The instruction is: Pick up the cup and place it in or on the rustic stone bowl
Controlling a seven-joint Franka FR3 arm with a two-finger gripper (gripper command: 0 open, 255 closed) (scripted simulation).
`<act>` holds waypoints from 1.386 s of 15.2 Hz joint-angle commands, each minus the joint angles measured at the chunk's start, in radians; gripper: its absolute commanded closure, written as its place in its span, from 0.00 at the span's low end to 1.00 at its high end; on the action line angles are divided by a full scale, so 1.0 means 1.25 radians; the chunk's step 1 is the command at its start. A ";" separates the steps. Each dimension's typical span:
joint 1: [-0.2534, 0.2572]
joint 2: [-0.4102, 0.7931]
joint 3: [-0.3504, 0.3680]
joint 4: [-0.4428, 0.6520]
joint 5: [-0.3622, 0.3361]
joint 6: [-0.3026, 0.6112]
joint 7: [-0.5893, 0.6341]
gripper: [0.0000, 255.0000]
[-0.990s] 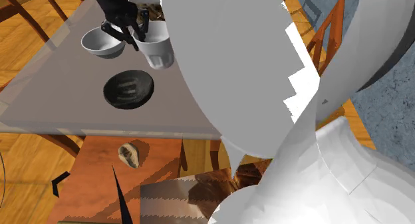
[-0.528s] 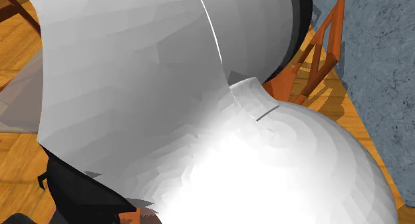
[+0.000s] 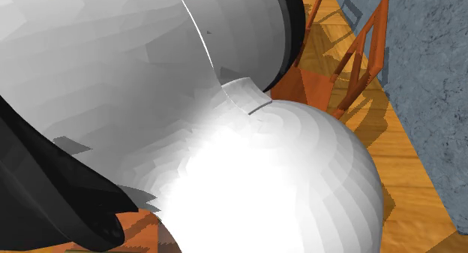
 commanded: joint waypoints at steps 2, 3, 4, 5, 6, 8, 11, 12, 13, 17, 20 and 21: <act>-0.003 -0.001 0.000 -0.035 0.000 0.034 0.005 1.00; -0.004 -0.002 -0.001 -0.046 0.000 0.044 0.006 1.00; -0.004 -0.001 -0.001 -0.056 0.000 0.055 0.008 1.00; -0.005 -0.001 -0.001 -0.067 -0.001 0.066 0.009 1.00; -0.006 -0.001 -0.002 -0.077 -0.001 0.076 0.011 1.00; -0.007 0.001 -0.002 -0.096 -0.002 0.096 0.014 1.00; -0.009 0.005 -0.003 -0.123 -0.005 0.126 0.018 1.00; -0.009 0.007 -0.004 -0.131 -0.006 0.136 0.020 1.00; -0.010 0.010 -0.005 -0.145 -0.007 0.153 0.023 1.00; -0.010 0.010 -0.005 -0.145 -0.007 0.153 0.023 1.00; -0.010 0.010 -0.005 -0.145 -0.007 0.153 0.023 1.00; -0.010 0.010 -0.005 -0.145 -0.007 0.153 0.023 1.00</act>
